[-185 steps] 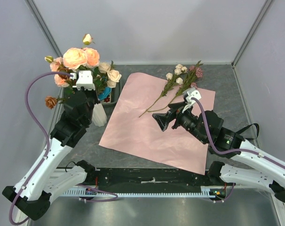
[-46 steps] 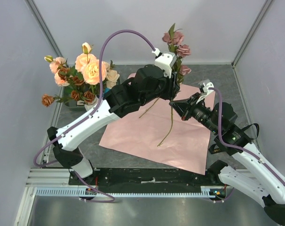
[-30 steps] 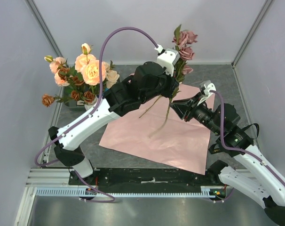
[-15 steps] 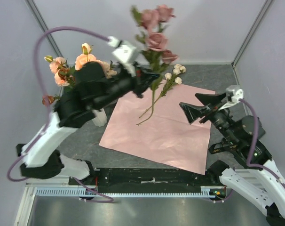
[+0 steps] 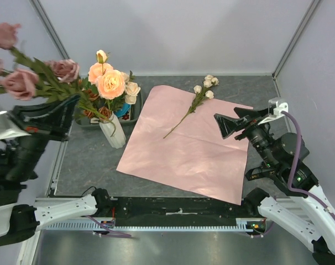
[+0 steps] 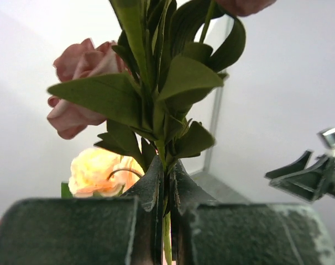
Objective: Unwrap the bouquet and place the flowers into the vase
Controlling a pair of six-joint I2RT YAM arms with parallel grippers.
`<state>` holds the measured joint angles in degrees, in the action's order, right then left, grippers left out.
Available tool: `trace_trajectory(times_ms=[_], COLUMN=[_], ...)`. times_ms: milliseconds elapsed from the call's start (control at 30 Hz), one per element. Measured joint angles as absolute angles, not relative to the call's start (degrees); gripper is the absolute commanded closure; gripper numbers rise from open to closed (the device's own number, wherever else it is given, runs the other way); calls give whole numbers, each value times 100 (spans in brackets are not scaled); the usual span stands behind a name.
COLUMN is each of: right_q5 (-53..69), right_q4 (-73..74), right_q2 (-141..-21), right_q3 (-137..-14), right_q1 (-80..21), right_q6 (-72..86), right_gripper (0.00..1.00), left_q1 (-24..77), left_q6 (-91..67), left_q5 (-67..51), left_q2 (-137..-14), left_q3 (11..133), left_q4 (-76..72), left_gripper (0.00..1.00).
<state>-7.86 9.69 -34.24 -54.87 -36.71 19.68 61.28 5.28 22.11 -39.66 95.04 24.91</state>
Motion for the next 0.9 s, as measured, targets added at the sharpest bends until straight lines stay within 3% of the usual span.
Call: trace_trajectory(times_ms=[167,433,700,900], right_q5=[-790,-784,-768,-766], right_q4=[1127,1125,1125,1127], right_q2=[-3553,-3649,-3706,-3640], right_q3=[-5312,-5310,-5284,-5284], right_q1=[-3669,-3671,-3669,-3671], right_q6=[2097,2147,2167,2165], right_gripper=[2,2,2,2], left_q1=[6125,6125,6125,6119], left_q6=[1503,2812,3833,4348], left_q5=[2733,3319,3743,3835], left_q2=[-3636,-3599,-3771,-4060], left_q3=[7550,5944,5382,5301], left_q4=[1350,-714,-2965,-3861], left_gripper=[98,98,98,98])
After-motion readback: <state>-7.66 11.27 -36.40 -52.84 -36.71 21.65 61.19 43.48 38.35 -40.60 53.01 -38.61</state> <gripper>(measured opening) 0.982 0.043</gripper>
